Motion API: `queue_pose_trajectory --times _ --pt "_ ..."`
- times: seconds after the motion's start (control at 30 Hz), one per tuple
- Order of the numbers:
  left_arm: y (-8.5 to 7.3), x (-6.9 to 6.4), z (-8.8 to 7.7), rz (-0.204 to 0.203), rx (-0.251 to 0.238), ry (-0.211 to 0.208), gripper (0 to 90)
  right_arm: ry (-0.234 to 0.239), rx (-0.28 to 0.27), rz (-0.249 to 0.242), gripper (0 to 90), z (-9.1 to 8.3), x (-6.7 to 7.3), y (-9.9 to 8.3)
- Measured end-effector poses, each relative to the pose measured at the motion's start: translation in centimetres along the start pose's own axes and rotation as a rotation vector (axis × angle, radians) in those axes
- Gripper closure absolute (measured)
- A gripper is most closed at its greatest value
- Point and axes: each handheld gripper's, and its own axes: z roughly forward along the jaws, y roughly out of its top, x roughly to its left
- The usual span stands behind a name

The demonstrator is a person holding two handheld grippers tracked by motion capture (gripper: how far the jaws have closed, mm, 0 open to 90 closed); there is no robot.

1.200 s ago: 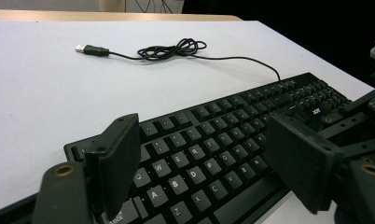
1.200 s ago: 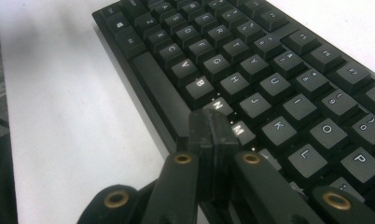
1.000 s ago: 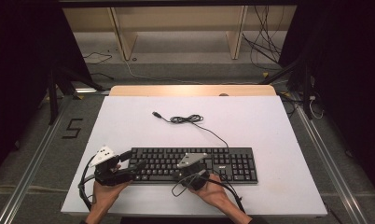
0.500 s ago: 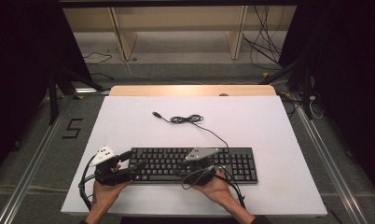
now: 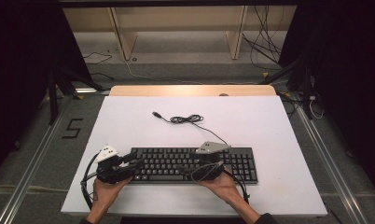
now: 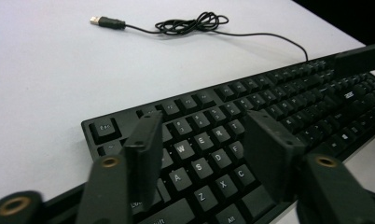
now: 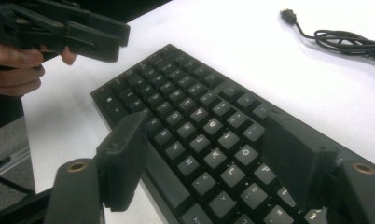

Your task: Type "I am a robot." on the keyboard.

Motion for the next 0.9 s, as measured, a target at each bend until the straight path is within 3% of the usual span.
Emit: queue_pose_trajectory --times 0.23,0.63,0.9 --pt "-0.2 0.4 0.6 -0.006 0.059 0.012 62.8 -0.007 -0.007 -0.001 28.7 -0.1 0.0 0.0" --pt "-0.5 0.4 1.7 0.046 0.15 0.034 88.9 -0.007 -0.022 -0.002 25.9 -0.2 0.1 0.2" --pt "-0.7 0.3 2.4 0.061 0.188 0.044 89.3 -0.005 -0.028 -0.004 25.4 -0.3 0.2 0.2"
